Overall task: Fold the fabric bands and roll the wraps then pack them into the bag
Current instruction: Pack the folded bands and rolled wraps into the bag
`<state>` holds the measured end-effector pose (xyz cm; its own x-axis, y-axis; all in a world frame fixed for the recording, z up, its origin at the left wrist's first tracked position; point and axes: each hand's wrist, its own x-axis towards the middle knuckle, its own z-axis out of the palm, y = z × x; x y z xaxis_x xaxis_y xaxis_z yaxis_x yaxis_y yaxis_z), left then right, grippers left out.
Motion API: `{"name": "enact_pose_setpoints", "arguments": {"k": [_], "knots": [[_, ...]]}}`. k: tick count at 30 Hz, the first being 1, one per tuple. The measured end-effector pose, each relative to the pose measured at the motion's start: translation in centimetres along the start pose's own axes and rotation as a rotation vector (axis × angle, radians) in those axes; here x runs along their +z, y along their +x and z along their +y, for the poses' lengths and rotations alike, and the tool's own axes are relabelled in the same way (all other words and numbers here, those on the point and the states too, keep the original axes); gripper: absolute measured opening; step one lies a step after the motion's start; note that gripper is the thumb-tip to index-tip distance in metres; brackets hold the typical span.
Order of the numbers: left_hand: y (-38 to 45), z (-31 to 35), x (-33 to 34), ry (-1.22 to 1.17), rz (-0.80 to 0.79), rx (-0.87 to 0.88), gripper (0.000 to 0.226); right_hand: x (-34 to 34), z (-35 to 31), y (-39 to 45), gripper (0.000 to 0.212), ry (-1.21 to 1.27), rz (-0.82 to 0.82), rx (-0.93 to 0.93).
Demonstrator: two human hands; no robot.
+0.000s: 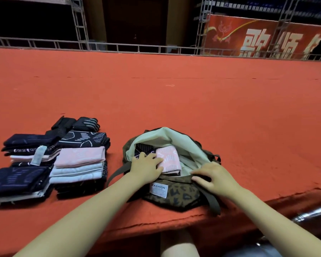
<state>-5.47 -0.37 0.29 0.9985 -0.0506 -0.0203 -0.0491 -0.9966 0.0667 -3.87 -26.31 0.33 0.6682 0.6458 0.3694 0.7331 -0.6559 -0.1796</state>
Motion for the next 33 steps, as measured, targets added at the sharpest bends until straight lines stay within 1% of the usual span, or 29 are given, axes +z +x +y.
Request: {"name": "enact_pose_setpoints", "arguments": {"k": [3, 6, 8, 10, 12, 14, 16, 20, 22, 24, 26, 28, 30, 33], "knots": [[0.0, -1.3, -0.2, -0.021, -0.004, 0.041, 0.042, 1.0, -1.9, -1.1, 0.031, -0.021, -0.008, -0.029], [-0.4, -2.1, -0.1, -0.058, 0.027, 0.097, 0.041, 1.4, -2.9, -1.4, 0.035, -0.018, 0.018, 0.059], [-0.7, -3.0, -0.3, -0.167, 0.063, 0.132, 0.041, 1.1, -3.5, -0.7, 0.039, 0.012, 0.031, 0.116], [-1.7, -4.1, -1.2, -0.297, 0.142, 0.165, 0.044, 0.6, -4.4, 0.4, 0.038, 0.033, 0.019, 0.152], [-3.1, -5.5, -2.9, -0.390, 0.251, 0.173, 0.044, 0.5, -5.4, 2.0, 0.029, 0.064, 0.020, 0.163], [-5.1, -7.2, -4.8, -0.437, 0.355, 0.154, 0.039, 0.6, -7.0, 4.1, 0.023, 0.149, 0.041, 0.162], [-7.4, -9.3, -6.7, -0.467, 0.453, 0.130, 0.043, 0.8, -9.4, 6.6, 0.022, 0.249, 0.067, 0.132], [-12.1, -15.1, -8.6, -0.486, 0.644, -0.031, 0.040, 1.4, -16.8, 12.2, 0.018, 0.428, 0.083, 0.023], [-14.1, -18.5, -8.3, -0.438, 0.716, -0.160, 0.034, 2.2, -20.6, 14.6, 0.018, 0.520, 0.065, -0.052], [-15.8, -21.3, -7.4, -0.359, 0.734, -0.336, 0.032, 3.2, -23.9, 16.9, 0.021, 0.568, 0.024, -0.117], [-17.3, -23.6, -6.1, -0.296, 0.658, -0.559, 0.034, 4.1, -26.8, 18.9, 0.024, 0.608, -0.030, -0.135], [-18.3, -25.5, -4.5, -0.284, 0.532, -0.707, 0.044, 5.0, -29.4, 20.5, 0.027, 0.630, -0.080, -0.119], [-19.1, -26.8, -3.0, -0.311, 0.436, -0.772, 0.054, 6.3, -31.2, 21.8, 0.030, 0.613, -0.140, -0.115], [-19.7, -27.9, -1.3, -0.387, 0.377, -0.808, 0.059, 8.3, -33.2, 23.2, 0.034, 0.573, -0.246, -0.141]]}}
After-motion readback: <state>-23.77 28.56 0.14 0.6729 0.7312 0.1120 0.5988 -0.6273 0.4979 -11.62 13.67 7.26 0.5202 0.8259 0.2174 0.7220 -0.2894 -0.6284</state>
